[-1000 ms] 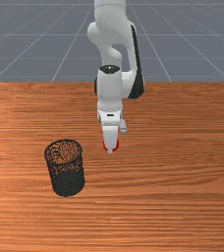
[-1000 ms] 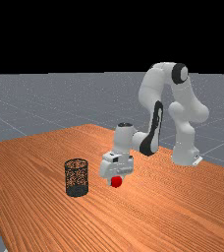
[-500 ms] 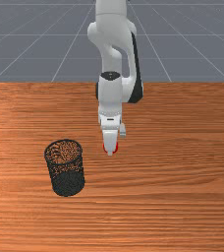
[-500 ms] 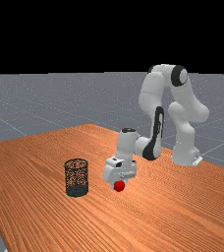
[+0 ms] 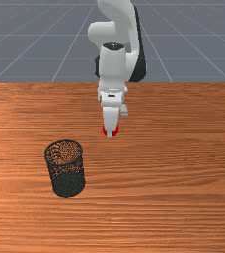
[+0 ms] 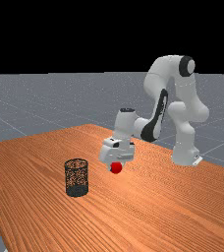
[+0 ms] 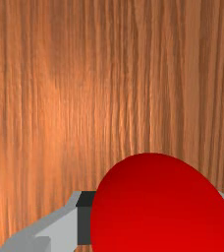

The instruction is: Put the ball into the container

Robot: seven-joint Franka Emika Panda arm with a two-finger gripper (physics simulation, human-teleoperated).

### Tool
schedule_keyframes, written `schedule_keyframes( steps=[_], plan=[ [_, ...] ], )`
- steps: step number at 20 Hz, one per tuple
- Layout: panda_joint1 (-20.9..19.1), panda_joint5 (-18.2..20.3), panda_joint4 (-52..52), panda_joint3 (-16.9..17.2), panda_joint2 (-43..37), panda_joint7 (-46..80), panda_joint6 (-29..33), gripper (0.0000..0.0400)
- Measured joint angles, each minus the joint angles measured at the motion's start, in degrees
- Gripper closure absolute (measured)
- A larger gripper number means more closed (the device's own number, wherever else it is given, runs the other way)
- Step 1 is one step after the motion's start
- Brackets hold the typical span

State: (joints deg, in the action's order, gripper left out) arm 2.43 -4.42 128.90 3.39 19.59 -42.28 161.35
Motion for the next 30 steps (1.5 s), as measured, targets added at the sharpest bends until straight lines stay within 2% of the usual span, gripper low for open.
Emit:
schedule_keyframes(
  steps=[3, 5, 7, 8, 12, 14, 16, 17, 18, 21, 22, 28, 29, 30],
  plan=[
    [-0.98, 0.04, -0.20, 0.39, 0.55, -1.42, 0.58, 0.0120],
    [-2.15, 1.33, -0.95, -0.63, 1.20, -3.02, 0.31, 0.0120],
    [-2.49, 0.79, -1.03, -0.06, 1.32, -3.57, 0.34, 0.0120],
    [-4.64, 3.33, -0.06, -2.02, 0.44, -5.98, 1.41, 0.0120],
    [-5.01, 3.61, -0.78, -2.34, -3.86, -7.42, -4.96, 0.0120],
    [-5.04, 3.65, -1.91, -2.39, -4.12, -7.59, -5.89, 0.0120],
    [-3.07, -1.64, -2.14, 0.62, -3.90, -3.38, -5.84, 0.0120],
    [-3.80, -1.19, -2.25, 0.64, -3.79, -4.51, -5.83, 0.0120],
    [-3.63, -2.69, -2.42, 1.62, -3.64, -3.97, -5.85, 0.0120],
    [-5.90, -0.01, -2.60, 0.80, -3.43, -7.44, -5.77, 0.0120],
    [-8.40, 4.05, -2.73, -1.61, -3.37, -13.40, -5.96, 0.0120],
    [-9.93, 4.99, -4.92, -2.17, -1.85, -16.58, -6.80, 0.0120],
    [-9.95, 4.96, -4.89, -2.01, -2.20, -16.37, -7.39, 0.0120],
    [-7.57, 0.60, -4.81, 0.57, -2.71, -10.59, -7.62, 0.0120]
  ],
)
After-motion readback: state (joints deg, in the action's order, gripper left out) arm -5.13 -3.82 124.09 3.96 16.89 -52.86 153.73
